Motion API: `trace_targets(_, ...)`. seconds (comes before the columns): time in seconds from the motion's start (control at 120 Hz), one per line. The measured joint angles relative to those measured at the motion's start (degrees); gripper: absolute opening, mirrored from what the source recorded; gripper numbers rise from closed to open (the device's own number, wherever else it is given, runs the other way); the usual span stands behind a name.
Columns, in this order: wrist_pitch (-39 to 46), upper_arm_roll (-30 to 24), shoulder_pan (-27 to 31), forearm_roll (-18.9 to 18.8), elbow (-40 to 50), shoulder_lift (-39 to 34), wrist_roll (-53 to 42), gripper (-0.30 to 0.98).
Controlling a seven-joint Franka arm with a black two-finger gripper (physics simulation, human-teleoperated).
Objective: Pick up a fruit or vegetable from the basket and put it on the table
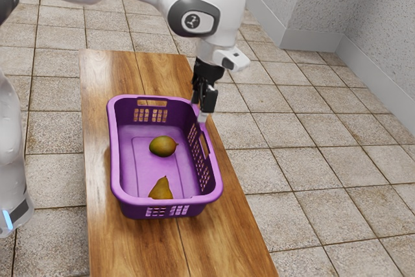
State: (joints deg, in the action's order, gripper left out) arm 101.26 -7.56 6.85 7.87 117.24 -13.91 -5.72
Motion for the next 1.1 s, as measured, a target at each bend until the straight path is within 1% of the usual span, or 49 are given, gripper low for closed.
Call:
trace_targets(0.208,-0.4,-0.1,0.0,0.2,2.5,-5.8,-1.4,0.68)
trace_targets(0.492,0.9,-0.1,0.0,2.1,12.7,-10.1,-2.5,0.68)
trace_targets(0.725,3.6,-0.5,-0.2,2.6,17.0,-10.5,-3.2,0.67)
trace_targets(1.1,6.5,-0.4,-0.1,2.9,20.5,-10.6,-3.9,0.66)
